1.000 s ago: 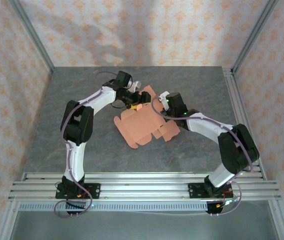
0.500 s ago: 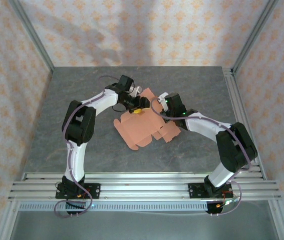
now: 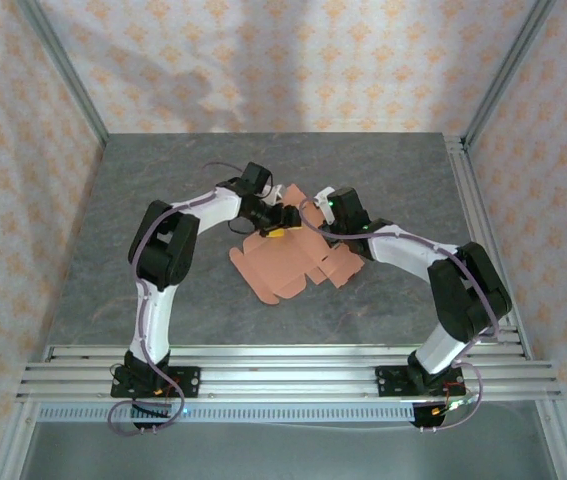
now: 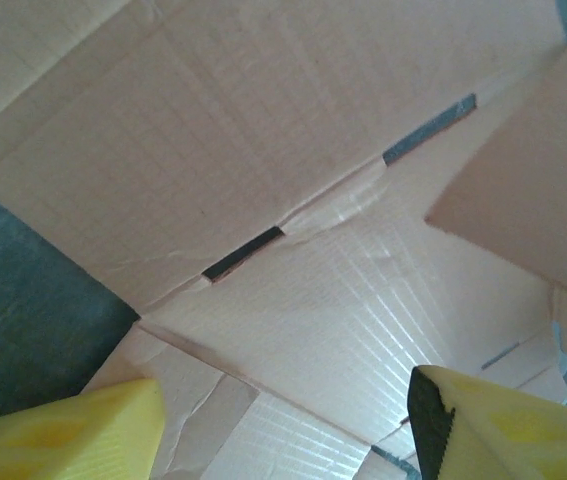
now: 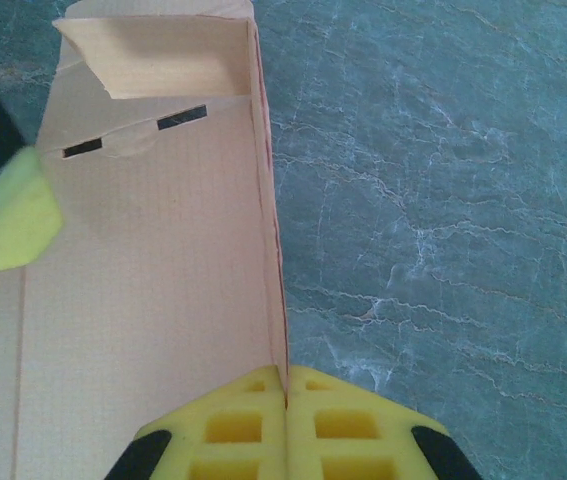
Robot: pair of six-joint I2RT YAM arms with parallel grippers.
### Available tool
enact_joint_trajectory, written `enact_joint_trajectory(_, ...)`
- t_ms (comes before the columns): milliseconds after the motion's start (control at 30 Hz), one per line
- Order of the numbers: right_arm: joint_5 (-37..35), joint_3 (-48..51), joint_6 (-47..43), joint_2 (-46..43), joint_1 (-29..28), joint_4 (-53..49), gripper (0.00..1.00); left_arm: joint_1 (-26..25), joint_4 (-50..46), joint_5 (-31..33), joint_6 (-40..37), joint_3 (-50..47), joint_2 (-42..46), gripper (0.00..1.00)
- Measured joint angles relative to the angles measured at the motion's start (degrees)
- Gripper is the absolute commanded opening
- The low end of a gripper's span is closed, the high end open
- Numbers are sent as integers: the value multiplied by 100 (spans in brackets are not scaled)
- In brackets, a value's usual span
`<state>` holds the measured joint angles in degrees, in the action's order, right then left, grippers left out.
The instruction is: Fold the paper box
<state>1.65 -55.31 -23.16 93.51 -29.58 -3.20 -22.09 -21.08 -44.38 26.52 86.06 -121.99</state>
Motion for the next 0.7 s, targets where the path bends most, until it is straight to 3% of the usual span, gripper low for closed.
enact_joint_trajectory(367, -48, 2, -90, -37, 0, 7, 0, 763, 601, 466, 72, -1102, 1622, 70)
enact_joint_trajectory(700, 273, 192, -269, -490, 0, 278, 0, 1349, 994, 702, 457, -1108, 1320, 69)
